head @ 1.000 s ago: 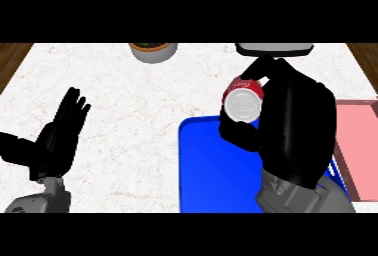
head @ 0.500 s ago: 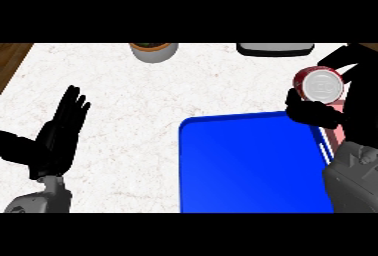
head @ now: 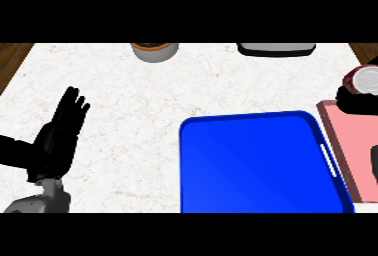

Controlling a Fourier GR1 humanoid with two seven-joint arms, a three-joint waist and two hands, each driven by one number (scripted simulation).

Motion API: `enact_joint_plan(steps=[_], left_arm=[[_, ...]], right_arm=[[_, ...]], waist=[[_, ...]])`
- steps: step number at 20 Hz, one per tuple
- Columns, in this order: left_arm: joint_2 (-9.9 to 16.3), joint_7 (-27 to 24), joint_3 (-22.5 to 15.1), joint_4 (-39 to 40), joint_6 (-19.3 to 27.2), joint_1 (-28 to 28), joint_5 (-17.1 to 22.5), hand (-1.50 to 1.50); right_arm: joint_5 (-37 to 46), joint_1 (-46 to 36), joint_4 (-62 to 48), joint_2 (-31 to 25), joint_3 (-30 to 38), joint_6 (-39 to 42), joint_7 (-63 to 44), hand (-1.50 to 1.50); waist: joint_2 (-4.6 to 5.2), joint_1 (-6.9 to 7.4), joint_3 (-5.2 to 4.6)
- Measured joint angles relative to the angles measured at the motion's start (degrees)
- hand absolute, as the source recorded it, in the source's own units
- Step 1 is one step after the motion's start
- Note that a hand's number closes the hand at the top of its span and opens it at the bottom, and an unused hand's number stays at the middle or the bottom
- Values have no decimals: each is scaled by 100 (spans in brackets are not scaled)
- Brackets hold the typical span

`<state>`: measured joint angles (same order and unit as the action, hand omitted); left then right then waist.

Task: Pick the can from the tray and place it in the cardboard box

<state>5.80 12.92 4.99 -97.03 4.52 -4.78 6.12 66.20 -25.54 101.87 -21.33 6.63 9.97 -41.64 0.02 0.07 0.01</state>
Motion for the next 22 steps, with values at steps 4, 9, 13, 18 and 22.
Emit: enact_joint_plan(steps=[4, 9, 13, 18, 22], left_arm=[[13, 172, -5, -37, 58, -129, -28, 0], [9, 164, -9, -25, 68, -173, -44, 0], [50, 146, 65, 115, 16, -281, 16, 0], [11, 84, 36, 110, 3, -197, 2, 0], [19, 58, 52, 101, 1, -146, -8, 0]], right_arm=[[-144, 242, -597, -317, 258, -56, 538, 150], [-303, 469, -1529, -666, 359, 731, 759, -150], [-517, 479, -2299, -610, 583, 491, 1124, -150], [-729, 376, -2606, -629, 960, -611, 1871, -150], [-1027, 254, -2347, -469, 1238, -1506, 2345, -150]], waist=[[4, 0, 0], [17, 17, -2], [16, 21, 1], [15, 28, 7], [2, 13, 7]])
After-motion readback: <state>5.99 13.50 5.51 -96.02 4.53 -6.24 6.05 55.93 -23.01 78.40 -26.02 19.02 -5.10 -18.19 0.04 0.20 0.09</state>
